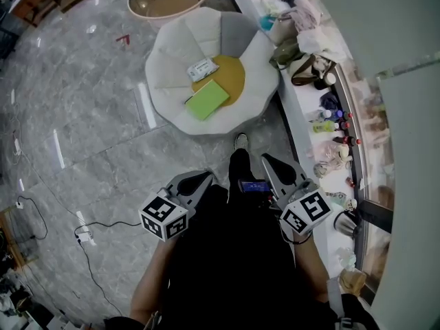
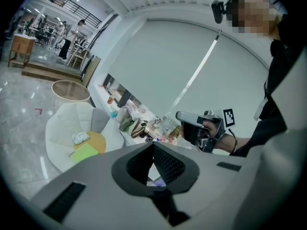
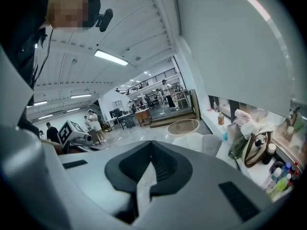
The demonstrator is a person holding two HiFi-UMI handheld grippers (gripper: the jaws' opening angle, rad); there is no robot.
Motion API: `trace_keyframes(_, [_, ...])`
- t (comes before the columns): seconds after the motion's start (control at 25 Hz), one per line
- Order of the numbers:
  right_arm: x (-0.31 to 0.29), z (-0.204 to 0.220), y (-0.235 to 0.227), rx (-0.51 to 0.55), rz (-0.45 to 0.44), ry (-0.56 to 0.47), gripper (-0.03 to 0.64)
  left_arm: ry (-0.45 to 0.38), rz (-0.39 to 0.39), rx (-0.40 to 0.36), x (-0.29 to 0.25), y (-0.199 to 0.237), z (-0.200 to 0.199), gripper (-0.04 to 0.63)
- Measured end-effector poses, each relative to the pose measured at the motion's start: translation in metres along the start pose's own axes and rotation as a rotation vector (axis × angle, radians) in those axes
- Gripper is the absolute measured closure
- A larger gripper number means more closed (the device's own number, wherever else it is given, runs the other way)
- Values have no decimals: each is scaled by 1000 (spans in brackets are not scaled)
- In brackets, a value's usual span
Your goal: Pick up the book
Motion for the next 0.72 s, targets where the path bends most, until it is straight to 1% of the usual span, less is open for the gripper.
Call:
trace_keyframes(0.24, [-28, -25, -41, 7, -39, -13, 601, -15, -40, 6, -25, 11, -28, 581])
trace_keyframes(0.56, [-60, -55, -99, 5, -86, -13, 601, -39, -76, 47, -68, 24, -67, 581])
trace_keyframes(0.72, [-72, -67, -127, -2, -122, -9, 601, -49, -107, 72, -90, 27, -82, 581])
Point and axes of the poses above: the fingertips, and each gripper's own axes: x backward along the fingers, y to its left, z out of its underside, the point moved 10 cm from there along x, backward along the fingers, and after that the axes turned 2 degrees about z, right-handed, at the moved point
